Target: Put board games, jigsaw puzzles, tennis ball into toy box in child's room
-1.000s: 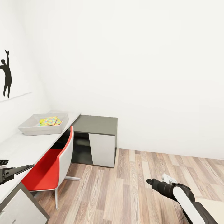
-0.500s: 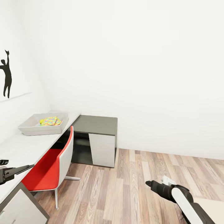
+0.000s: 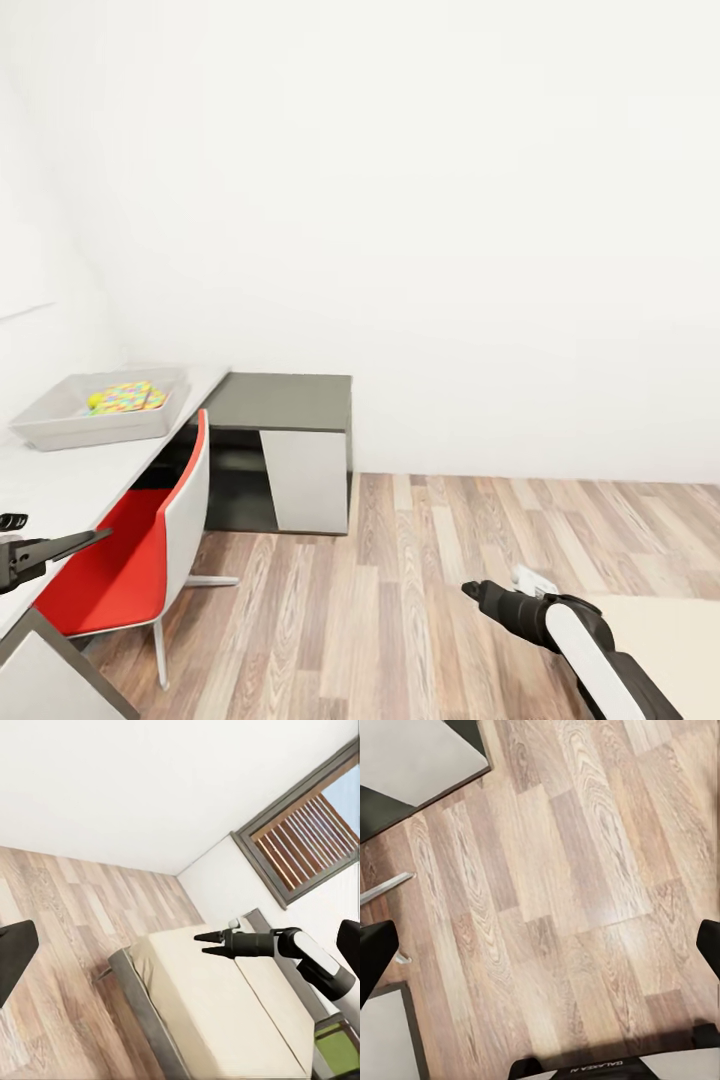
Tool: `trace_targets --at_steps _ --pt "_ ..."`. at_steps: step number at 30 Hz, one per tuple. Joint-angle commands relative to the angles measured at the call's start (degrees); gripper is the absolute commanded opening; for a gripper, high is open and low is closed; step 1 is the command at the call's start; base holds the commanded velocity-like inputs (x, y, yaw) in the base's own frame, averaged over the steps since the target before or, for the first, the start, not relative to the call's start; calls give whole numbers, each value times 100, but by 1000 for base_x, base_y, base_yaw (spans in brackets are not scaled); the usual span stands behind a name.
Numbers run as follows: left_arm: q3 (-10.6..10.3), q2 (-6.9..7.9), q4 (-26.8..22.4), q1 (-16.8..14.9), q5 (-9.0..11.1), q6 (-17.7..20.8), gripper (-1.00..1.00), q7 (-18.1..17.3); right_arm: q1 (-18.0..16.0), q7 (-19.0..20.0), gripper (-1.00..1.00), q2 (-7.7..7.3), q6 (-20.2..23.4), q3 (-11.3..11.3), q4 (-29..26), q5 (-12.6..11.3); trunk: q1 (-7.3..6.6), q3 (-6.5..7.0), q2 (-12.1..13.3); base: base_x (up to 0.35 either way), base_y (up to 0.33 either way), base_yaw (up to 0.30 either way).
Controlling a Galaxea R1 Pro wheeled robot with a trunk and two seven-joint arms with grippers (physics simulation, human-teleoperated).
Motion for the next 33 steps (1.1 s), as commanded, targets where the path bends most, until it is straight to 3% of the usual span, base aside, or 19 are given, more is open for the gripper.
trace_targets --at_steps 1,8,10,12,15,16,18,19,21,23,26,29,31,33 --pt "1 1 -1 -3 0 61 100 -22 -7 -60 100 -3 -1 14 -5 -57 4 -13 -13 -5 5 -110" --pt "-22 -67 -1 -2 -7 59 100 -22 -7 -65 100 59 -12 45 19 -17 4 -13 -13 -2 2 -33" --pt "-31 -145 -3 -2 -15 64 100 -22 -7 -69 100 200 -13 61 147 -6 4 -13 -13 0 0 -4" --pt "-59 -285 -21 0 -71 67 100 -22 -59 -99 100 443 -11 80 505 11 4 -13 -13 0 0 -2" --pt "-233 -528 -44 -2 -324 67 100 227 -233 -120 100 729 -13 101 1039 204 4 -13 -13 0 0 0" --pt "-322 -629 -59 -2 -477 61 100 413 -299 -128 100 849 -15 109 1227 413 4 -13 -13 0 0 0" --pt "-489 -851 -82 -11 -797 -59 100 837 -372 -136 100 1094 -27 115 1659 1049 4 -13 -13 0 0 0" --pt "-519 -908 -85 -13 -868 -109 100 948 -385 -137 100 1149 -38 113 1769 1225 4 -13 -13 0 0 0" --pt "-600 -1150 -89 -27 -1086 -280 100 1365 -427 -139 100 1322 -215 97 2147 1862 4 -13 -13 0 0 0" --pt "-657 -1425 -87 -37 -1217 -365 100 1759 -444 -136 100 1428 -526 89 2411 2235 4 -13 -13 0 0 0" --pt "-850 -1640 -60 -39 -1421 -443 100 2262 -451 -130 100 1479 -826 89 2754 2429 4 -13 -13 0 0 0" --pt "-1022 -1723 69 -38 -1676 -632 100 2693 -454 -125 100 1494 -1045 86 3100 2492 4 -13 -13 0 0 0" --pt "-1131 -1850 468 -38 -1951 -934 100 3226 -455 -101 100 1500 -1340 96 3377 2493 4 -13 -13 0 0 0" --pt "-1172 -1981 948 -38 -2105 -1250 100 3682 -453 -90 100 1502 -1548 115 3535 2506 4 -13 -13 0 0 0"
